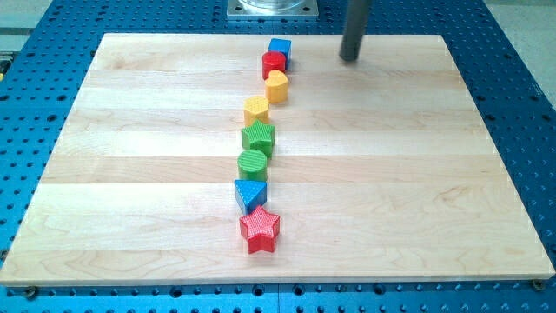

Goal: Slightly move the cube to the right

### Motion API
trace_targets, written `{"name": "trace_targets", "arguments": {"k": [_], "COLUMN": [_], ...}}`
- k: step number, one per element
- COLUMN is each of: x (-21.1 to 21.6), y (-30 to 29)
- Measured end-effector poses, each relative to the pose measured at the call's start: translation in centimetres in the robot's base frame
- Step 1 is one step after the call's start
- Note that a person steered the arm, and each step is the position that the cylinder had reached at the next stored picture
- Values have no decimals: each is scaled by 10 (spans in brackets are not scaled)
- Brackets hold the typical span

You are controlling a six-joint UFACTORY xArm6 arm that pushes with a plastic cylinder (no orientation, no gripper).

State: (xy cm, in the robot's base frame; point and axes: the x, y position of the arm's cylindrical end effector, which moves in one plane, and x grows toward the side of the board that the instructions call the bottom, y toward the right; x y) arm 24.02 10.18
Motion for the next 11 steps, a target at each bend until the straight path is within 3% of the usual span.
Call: {"name": "trace_targets", "arguments": {"k": [2,3,4,5,11], "x": [35,59,56,38,34], "y": [-115,-140,-171,-164,-152]}}
